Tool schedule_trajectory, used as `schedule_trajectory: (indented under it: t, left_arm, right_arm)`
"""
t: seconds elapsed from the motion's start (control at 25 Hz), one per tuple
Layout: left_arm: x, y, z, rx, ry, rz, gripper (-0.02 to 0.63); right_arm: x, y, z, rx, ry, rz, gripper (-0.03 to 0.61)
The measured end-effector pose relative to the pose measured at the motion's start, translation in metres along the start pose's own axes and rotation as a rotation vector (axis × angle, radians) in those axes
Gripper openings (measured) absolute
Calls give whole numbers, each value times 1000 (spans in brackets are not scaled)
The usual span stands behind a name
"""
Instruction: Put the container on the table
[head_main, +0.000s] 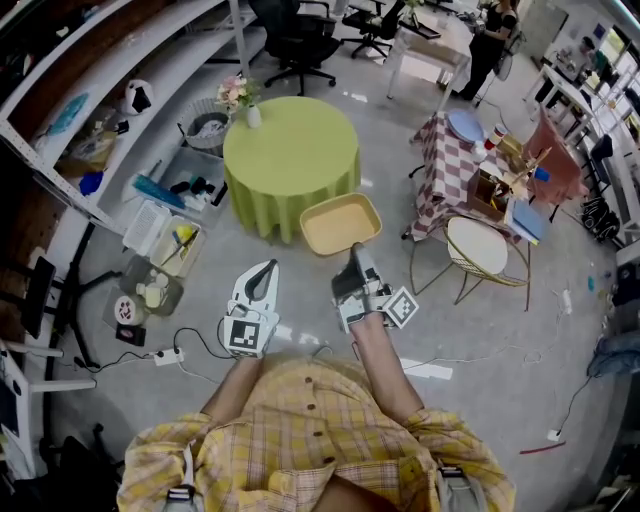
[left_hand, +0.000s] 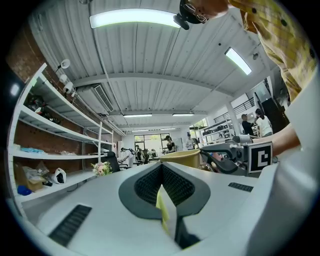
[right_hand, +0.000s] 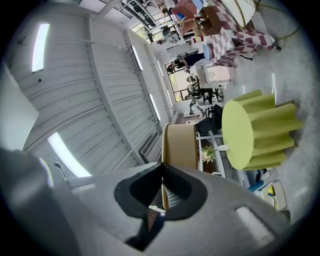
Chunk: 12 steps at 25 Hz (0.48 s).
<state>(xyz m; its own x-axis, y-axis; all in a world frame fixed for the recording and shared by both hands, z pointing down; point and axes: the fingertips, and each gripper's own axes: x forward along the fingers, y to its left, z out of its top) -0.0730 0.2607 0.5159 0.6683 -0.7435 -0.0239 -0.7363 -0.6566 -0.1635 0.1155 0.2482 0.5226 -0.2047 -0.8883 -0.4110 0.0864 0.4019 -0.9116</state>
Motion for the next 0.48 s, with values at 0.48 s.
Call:
schedule_trajectory:
  t: [0.48]
  left_arm:
    - [10,-10,-1,-36,33,23,5]
  right_arm:
    - [11,-15,8,50,24,-12,3]
